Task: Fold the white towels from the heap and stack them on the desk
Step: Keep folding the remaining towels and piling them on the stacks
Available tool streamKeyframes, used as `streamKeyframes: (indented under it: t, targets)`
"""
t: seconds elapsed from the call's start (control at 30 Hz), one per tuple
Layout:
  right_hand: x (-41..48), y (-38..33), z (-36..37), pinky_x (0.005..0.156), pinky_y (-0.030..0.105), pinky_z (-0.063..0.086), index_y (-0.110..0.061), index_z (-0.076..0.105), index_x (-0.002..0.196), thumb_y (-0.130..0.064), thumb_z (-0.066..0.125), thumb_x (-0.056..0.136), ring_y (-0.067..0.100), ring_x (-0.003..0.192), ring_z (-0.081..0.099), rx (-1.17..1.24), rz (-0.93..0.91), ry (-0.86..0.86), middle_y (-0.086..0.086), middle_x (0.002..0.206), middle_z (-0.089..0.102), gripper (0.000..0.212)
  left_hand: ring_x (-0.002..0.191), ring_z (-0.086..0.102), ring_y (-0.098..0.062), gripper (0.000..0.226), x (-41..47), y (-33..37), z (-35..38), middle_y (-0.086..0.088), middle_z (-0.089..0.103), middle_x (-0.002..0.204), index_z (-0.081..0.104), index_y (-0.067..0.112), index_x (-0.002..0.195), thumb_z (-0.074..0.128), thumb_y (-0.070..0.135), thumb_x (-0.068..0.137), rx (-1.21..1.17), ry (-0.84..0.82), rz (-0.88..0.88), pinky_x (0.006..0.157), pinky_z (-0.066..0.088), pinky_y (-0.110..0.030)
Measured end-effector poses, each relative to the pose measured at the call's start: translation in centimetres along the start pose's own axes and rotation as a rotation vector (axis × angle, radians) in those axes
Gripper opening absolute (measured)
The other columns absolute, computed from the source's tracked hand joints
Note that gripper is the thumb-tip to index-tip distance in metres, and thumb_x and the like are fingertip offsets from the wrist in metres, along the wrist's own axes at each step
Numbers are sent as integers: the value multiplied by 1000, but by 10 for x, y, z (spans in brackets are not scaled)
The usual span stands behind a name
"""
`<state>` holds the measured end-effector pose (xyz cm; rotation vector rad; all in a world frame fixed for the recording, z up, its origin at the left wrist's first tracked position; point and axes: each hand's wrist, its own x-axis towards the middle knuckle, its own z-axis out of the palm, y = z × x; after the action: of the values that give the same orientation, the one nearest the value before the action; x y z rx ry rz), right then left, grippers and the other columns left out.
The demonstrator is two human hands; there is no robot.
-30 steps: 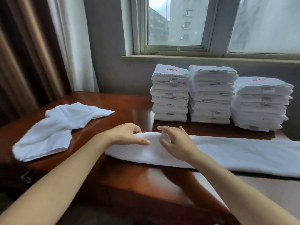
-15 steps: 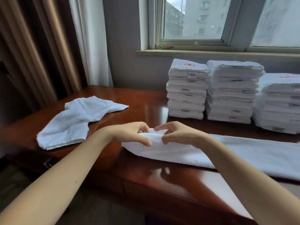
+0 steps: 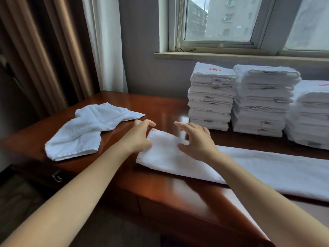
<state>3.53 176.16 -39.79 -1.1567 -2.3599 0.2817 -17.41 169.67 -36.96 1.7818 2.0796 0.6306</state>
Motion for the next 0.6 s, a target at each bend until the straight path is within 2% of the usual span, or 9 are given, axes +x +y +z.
streamKeyframes:
  t: [0.07, 0.13, 0.27, 0.33, 0.4, 0.43, 0.5, 0.6]
  targets:
    - [-5, 9, 4, 117, 41, 18, -35, 37, 148, -34, 65, 85, 13, 125, 44, -59, -14, 4, -9, 128, 53, 69, 100, 59, -23, 74, 0, -1, 7, -3, 27, 138, 32, 26, 145, 59, 1, 81, 239, 37, -49, 79, 50, -33]
    - [-10, 17, 5, 121, 47, 7, -32, 38, 148, -37, 61, 91, 14, 130, 40, -105, -11, -21, -8, 129, 52, 62, 110, 56, -27, 73, 1, 0, 16, -5, 24, 138, 28, 23, 147, 56, 3, 82, 347, 93, -39, 84, 46, -34]
    - [-20, 26, 3, 120, 50, -2, -28, 44, 145, -32, 49, 99, 13, 142, 30, -135, -1, -47, -8, 141, 49, 46, 128, 40, -23, 55, 3, 16, 38, 0, 32, 140, 41, 24, 141, 50, 11, 88, 212, 196, 140, 105, 36, -38]
    - [-26, 31, 1, 120, 47, -4, -27, 46, 144, -25, 43, 102, 11, 147, 23, -166, 11, -60, -9, 147, 45, 43, 137, 34, -19, 45, 4, 29, 56, 3, 35, 147, 45, 25, 141, 47, 21, 97, 166, 150, 265, 109, 27, -33]
    - [-35, 40, -2, 120, 44, -5, -27, 45, 145, -23, 41, 102, 10, 148, 19, -185, 39, -62, -9, 151, 42, 43, 148, 17, -16, 47, 2, 38, 77, 2, 28, 158, 38, 27, 149, 39, 37, 103, 183, 10, 308, 115, 12, -30]
    - [-41, 46, -5, 120, 43, -6, -28, 44, 146, -25, 41, 102, 9, 149, 18, -191, 62, -68, -9, 152, 40, 44, 151, 8, -16, 52, 2, 39, 87, 2, 20, 162, 30, 29, 152, 34, 44, 103, 224, -68, 285, 119, 6, -34]
    - [-52, 57, -8, 120, 43, -7, -31, 39, 148, -35, 39, 102, 9, 150, 14, -197, 120, -113, -8, 157, 34, 46, 152, -3, -15, 58, 3, 34, 100, 2, 7, 165, 17, 33, 156, 24, 54, 102, 335, -135, 231, 121, -3, -43]
    - [-61, 63, -7, 120, 46, -9, -38, 23, 153, -56, 31, 100, 9, 151, 4, -206, 178, -259, -6, 164, 16, 57, 151, -7, -13, 61, 8, 26, 104, 4, 2, 166, 11, 38, 156, 19, 60, 100, 376, -117, 221, 121, -6, -48]
